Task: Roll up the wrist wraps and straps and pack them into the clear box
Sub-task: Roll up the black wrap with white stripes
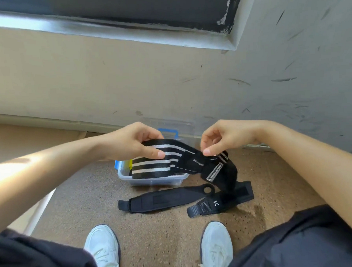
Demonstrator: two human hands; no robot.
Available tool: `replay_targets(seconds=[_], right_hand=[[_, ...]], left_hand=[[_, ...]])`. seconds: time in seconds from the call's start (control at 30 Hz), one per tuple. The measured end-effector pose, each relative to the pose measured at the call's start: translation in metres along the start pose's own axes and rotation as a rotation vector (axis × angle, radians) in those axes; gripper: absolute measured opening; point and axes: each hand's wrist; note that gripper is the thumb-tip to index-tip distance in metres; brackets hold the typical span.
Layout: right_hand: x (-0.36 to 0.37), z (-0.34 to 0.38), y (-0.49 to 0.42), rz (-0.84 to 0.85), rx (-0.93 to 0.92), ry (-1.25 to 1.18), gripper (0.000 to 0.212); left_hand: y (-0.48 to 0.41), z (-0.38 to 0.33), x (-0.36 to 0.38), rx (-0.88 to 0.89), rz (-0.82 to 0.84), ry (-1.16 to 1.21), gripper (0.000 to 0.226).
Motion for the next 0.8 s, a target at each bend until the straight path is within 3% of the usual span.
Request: replay_targets(seconds=[0.1,0.27,0.43,0.57,0.67,0.8], right_hand=[[0.025,0.022,-0.012,0.002,-0.145,-0.195,0.051],[0.031,0.027,-0.022,-0.062,-0.225,-0.27,0.017],[0.006,0.012,-0.01,-0.182,-0.137,-0.358,0.016],[-0.004,0.0,-0.009,-0.318,-0.068,-0.365,0.007],[0.001,0.005,-0.01,-0.353,-0.097,-0.312,0.017],[0.015,0.035,0.0,-0.288,-0.275,-0.436,0.037]], left_hand=[[-0.006,-0.008,0.012,0.083,0.023,-0.021,0.013],[-0.006,-0.015,0.008,0.082,-0.011,0.06,0.014],[0.01,-0.009,-0.02,-0.041,-0.029,0.07,0.028],[0.017,-0.014,-0.031,-0.019,-0.162,0.028,0.026],[0.013,-0.024,-0.022,0.028,-0.232,0.148,0.027],[0.003,-0.035,-0.005,0.064,-0.328,0.318,0.014]])
Point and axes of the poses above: each hand's wrist, its own y-axis away from the middle knuckle, its own x-axis out of the palm, z = x × y, and after that the axes turned 4 degrees about z, right-handed
